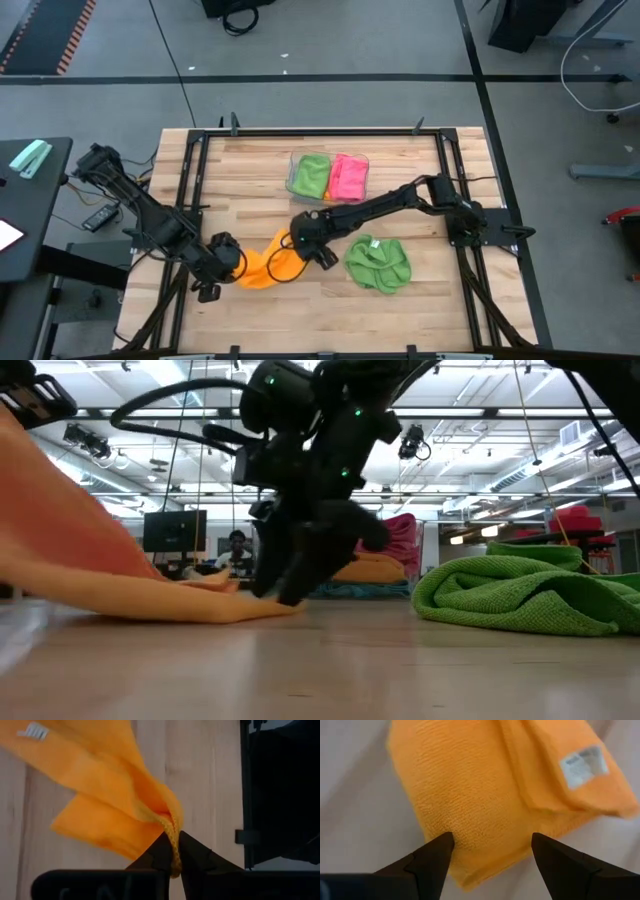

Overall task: Fold microfiber towels
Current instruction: Fold the yellow microfiber cloth

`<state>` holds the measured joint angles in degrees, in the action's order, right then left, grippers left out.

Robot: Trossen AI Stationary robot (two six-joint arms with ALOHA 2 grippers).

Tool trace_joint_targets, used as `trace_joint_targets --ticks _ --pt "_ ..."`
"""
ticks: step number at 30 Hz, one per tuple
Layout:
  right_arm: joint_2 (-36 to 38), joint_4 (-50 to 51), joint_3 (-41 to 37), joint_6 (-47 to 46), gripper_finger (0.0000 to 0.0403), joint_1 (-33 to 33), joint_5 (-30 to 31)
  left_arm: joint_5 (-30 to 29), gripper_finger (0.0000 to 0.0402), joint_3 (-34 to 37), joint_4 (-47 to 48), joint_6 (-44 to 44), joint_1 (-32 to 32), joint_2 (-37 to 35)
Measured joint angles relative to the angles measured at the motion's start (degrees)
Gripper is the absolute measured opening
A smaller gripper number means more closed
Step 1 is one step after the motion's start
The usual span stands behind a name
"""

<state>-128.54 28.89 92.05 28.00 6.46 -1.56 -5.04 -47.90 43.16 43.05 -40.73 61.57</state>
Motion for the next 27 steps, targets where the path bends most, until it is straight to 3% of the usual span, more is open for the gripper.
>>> trace_joint_targets --ticks 5,10,19,27 --pt "4.18 3.75 -0.61 -0.58 0.0286 1.38 1.13 0.62 0.0025 0.04 -0.64 -0.21 -0.02 3.66" --pt "8.44 -2.57 -0.11 3.81 0.0286 0.88 2.21 1.27 0.0014 0.04 -0.26 -0.19 -0.02 6.9" --pt "3.27 -8.67 -0.29 18.39 0.0286 0.77 1.8 2.3 0.0032 0.02 0.46 2.43 -0.07 9.56" --pt "2.07 -9.14 -0.56 22.57 0.0259 0.38 2.8 3.19 0.0014 0.0 0.88 3.21 -0.76 9.69"
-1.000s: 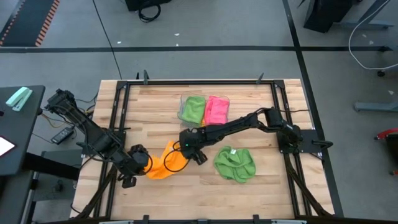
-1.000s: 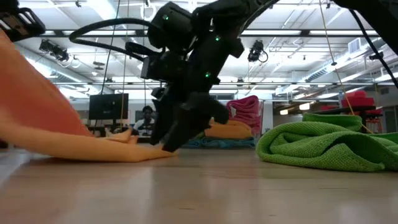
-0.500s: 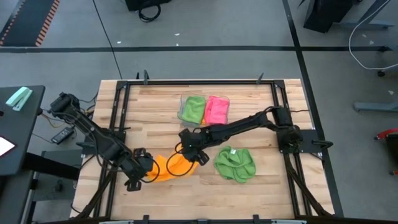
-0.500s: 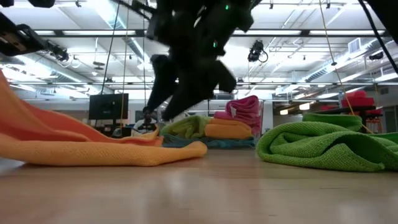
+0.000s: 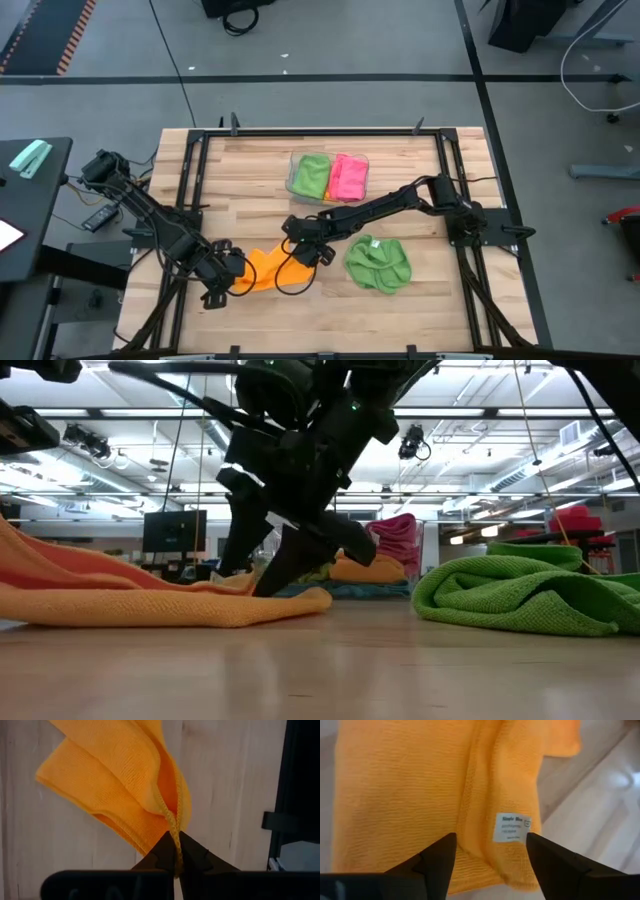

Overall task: Fold microfiber towels
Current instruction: Fold the yellow microfiber cloth

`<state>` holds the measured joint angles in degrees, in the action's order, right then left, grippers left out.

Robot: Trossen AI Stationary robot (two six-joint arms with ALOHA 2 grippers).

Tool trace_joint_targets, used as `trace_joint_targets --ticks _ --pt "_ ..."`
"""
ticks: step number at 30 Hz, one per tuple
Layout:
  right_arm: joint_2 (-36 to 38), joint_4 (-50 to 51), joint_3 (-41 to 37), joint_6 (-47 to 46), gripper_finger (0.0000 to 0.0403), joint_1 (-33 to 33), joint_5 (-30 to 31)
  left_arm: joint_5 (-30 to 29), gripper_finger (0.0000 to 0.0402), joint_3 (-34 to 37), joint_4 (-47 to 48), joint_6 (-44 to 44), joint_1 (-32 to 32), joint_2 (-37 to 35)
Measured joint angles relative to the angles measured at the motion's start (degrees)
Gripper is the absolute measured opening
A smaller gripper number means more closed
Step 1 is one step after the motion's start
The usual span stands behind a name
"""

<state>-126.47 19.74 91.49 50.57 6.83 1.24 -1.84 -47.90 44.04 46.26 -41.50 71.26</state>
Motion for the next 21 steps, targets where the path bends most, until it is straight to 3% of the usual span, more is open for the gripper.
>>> trace_joint_targets --ticks 7,16,21 --pt "0.0 -0.14 -0.01 0.53 0.0198 -0.75 0.54 -0.03 0.0038 0.0 0.3 0.07 0.02 0.01" --pt "0.0 -0.17 -0.01 0.35 0.0081 -1.11 0.08 -0.03 0.0016 0.0 0.37 0.07 0.0 0.01" --pt "0.0 -0.19 0.01 -1.66 0.0029 -2.05 -2.53 -0.03 0.0025 0.0 0.37 1.26 0.0 0.01"
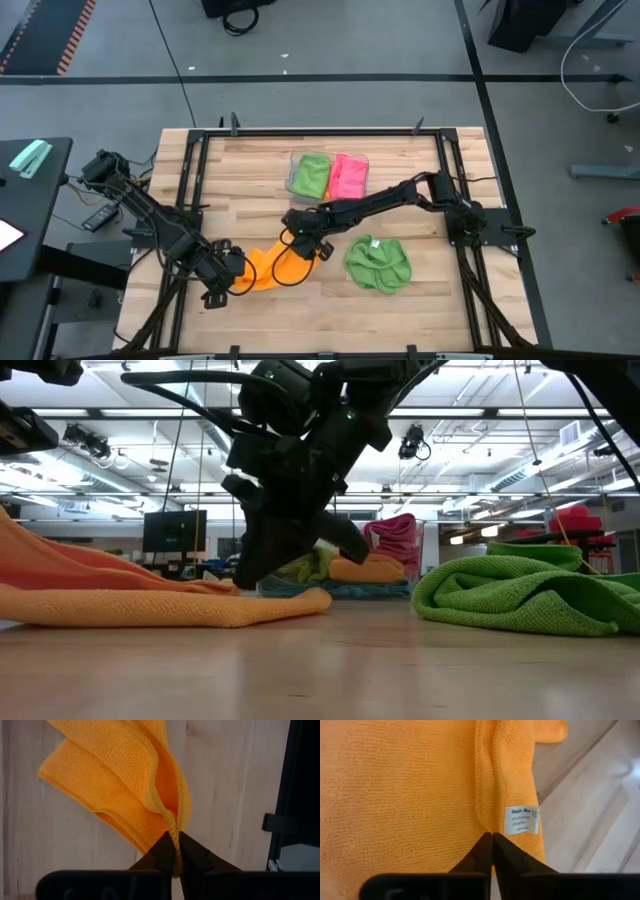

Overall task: Fold microfiber towels
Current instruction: Fold the yellow microfiber cloth

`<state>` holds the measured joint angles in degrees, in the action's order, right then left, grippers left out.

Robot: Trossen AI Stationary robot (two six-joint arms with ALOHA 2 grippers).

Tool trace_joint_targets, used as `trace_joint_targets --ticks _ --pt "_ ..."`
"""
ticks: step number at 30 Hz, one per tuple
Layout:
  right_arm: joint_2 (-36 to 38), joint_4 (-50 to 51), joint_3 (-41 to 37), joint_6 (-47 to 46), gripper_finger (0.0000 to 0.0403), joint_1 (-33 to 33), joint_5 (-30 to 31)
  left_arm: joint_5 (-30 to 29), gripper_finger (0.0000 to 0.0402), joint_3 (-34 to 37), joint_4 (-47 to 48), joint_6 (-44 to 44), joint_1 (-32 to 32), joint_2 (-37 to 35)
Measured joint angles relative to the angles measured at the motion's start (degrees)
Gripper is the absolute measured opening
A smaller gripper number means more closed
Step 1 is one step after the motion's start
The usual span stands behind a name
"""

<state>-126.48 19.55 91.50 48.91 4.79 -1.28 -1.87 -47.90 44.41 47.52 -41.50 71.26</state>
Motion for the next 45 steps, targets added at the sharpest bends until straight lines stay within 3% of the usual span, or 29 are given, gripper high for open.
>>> trace_joint_targets --ticks 4,7,13,18,22,31,36,45 --pt "0.1 0.01 0.0 -0.78 0.0007 -0.58 -0.67 0.0 0.0036 0.0 -0.01 1.09 0.0 0.0" --pt "0.5 -0.04 0.11 0.12 0.0017 -0.32 0.07 0.0 0.0033 0.0 -0.02 1.39 0.0 0.0" --pt "0.57 -0.02 0.11 5.62 0.0105 1.84 9.33 0.0 0.0016 0.0 -0.01 1.32 0.0 0.0" --pt "0.57 -0.02 0.11 7.53 0.0184 3.19 12.43 0.0 0.0027 0.0 -0.01 1.31 0.0 0.0" --pt "0.57 -1.35 0.11 9.92 0.0218 3.83 13.55 0.0 0.0036 0.0 -0.03 1.26 0.0 0.0" --pt "0.57 -2.65 0.11 12.63 0.0244 2.86 9.49 0.0 0.0016 0.0 -0.08 1.26 0.0 0.0" --pt "0.57 -3.1 -1.45 15.22 0.0259 1.93 9.38 0.0 0.0027 0.0 -0.1 1.17 0.0 0.0" --pt "0.73 -10.07 -6.08 21.67 0.0249 0.97 9.19 0.0 0.0025 0.0 -0.12 1.17 0.0 0.0"
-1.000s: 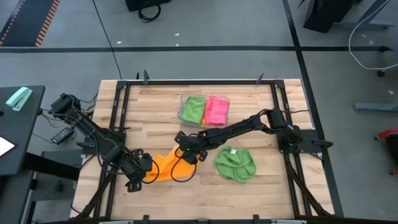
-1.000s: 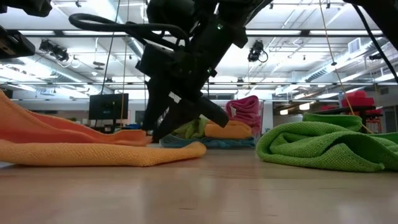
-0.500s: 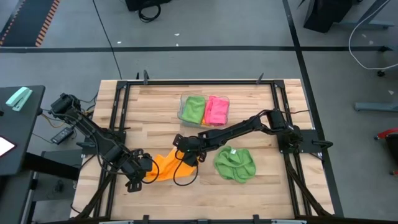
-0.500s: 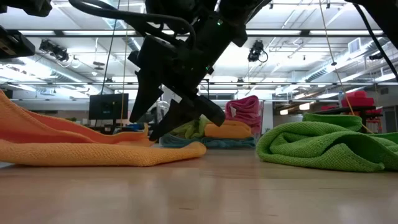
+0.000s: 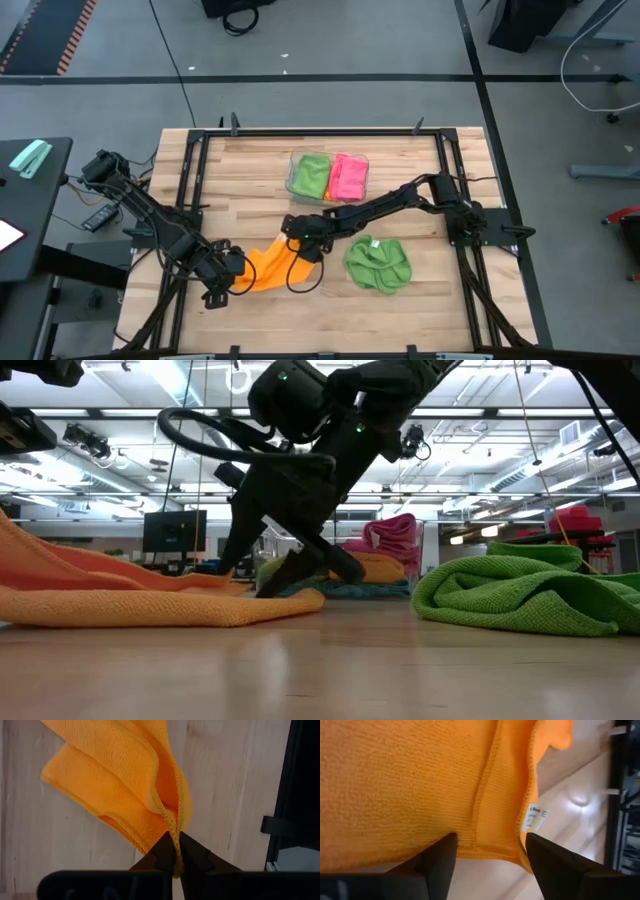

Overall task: Fold microfiber towels
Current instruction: Fold the yellow microfiber cloth

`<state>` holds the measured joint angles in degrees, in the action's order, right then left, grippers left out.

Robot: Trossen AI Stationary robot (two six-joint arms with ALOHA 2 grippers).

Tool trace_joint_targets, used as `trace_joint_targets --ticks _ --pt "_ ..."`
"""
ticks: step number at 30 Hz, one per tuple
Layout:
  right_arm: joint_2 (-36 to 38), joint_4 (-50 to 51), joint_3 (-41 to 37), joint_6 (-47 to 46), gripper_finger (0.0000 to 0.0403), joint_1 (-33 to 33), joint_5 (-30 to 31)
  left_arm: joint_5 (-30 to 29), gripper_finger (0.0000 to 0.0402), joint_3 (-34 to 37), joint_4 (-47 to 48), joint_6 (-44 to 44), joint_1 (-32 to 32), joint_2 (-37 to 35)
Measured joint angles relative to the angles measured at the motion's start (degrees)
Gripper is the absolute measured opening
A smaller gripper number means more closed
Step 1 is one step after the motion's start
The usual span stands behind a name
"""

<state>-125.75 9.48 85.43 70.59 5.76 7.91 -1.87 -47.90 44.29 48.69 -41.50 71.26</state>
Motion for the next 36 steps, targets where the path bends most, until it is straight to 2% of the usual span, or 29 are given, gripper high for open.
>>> trace_joint_targets --ticks 5,13,18,23,27,31,36 --pt "-0.18 -2.13 0.15 0.41 0.024 -0.21 -0.13 0.0 0.0016 0.0 -0.3 0.0 0.0 0.0" --pt "-0.2 -3.75 0.17 2.36 0.022 -0.52 -0.35 -0.02 0.0034 0.0 -4.25 -3.75 0.0 0.0" --pt "-0.2 -6.09 0.22 3.19 0.0212 -0.81 -0.52 -0.02 0.0019 0.0 -4.5 -4.46 0.01 0.0" --pt "-0.23 -4.2 0.28 2.39 0.0211 -2.85 -7.52 -0.04 0.0015 0.0 -4.56 -4.55 0.0 0.0" --pt "-0.25 -4.31 0.28 0.28 0.0211 -3.96 -8.82 -1.06 0.003 0.0 -4.92 -4.58 0.02 0.0" --pt "-0.25 -3.92 0.28 -3.18 0.0211 -4.81 -14.48 -1.16 0.0035 0.0 -5.28 -5.86 0.02 0.0" --pt "-0.25 -4.1 0.28 -7.27 0.0203 -5.43 -17.52 -1.53 0.002 0.0 -6.46 -7.82 0.0 0.0"
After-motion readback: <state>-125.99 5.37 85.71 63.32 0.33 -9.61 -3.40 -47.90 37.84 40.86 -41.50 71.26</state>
